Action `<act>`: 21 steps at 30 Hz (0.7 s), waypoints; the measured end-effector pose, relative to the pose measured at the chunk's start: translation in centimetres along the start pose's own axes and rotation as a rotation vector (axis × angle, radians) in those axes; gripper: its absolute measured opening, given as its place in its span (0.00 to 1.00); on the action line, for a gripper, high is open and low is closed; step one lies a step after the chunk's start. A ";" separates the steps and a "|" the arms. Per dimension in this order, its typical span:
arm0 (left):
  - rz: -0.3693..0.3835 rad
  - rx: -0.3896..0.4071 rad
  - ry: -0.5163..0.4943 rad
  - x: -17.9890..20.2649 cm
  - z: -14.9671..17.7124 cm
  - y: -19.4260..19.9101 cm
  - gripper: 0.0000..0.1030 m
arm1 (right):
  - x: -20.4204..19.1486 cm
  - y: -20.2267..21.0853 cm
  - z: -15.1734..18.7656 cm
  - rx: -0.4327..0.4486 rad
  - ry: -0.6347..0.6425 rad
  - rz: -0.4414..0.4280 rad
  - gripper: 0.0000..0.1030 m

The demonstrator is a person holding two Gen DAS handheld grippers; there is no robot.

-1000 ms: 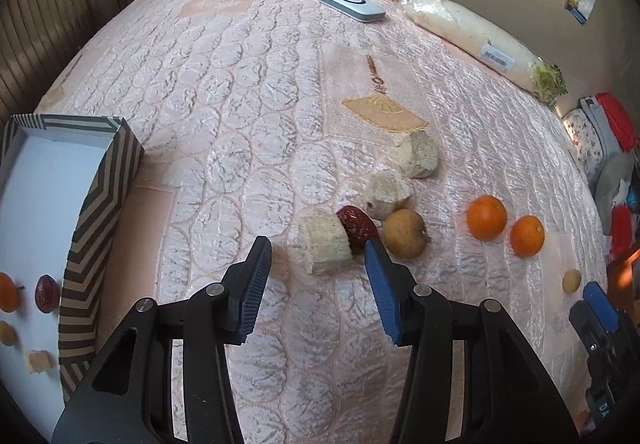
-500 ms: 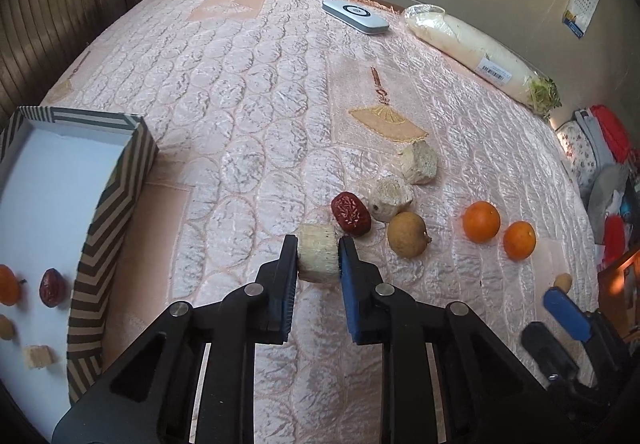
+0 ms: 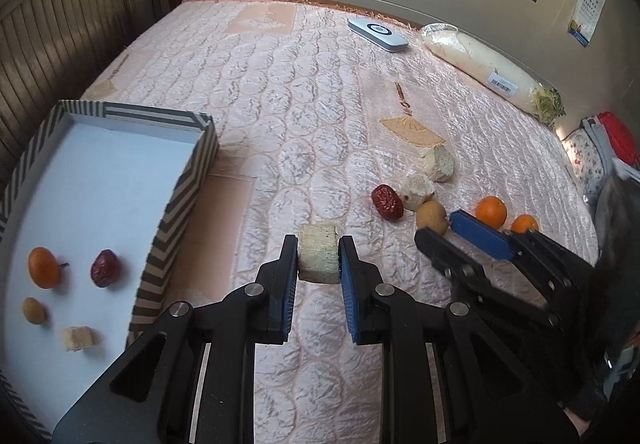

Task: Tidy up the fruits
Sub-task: 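Close the left gripper on a white cube while the right grasps a brown round fruit, then carry the white cube and brown fruit over the striped tray with both grippers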

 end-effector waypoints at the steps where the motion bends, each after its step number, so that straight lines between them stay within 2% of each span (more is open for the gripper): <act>1: -0.007 0.003 -0.003 -0.1 0.1 0.1 0.19 | 0.2 -0.6 0.0 -0.013 -0.001 0.008 0.29; 2: -0.011 0.004 -0.004 -0.2 0.2 0.1 0.19 | 0.4 -1.0 0.0 -0.023 -0.010 0.008 0.24; 6: -0.013 -0.002 -0.005 -0.5 0.5 0.1 0.19 | 1.0 -0.8 0.0 -0.007 -0.049 0.003 0.24; 21: -0.088 0.082 -0.042 -1.6 1.8 3.3 0.19 | -1.1 6.9 1.8 0.125 -0.090 0.019 0.24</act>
Point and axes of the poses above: each gripper's, at about its wrist camera, not at the fingertips, and y roughly against the way its jaws point, x to its right, z to its underside, the point moved 8 cm from there along -y, roughly the way its jaws point, and after that the axes turned 4 degrees about -y, right-handed, at the moved point
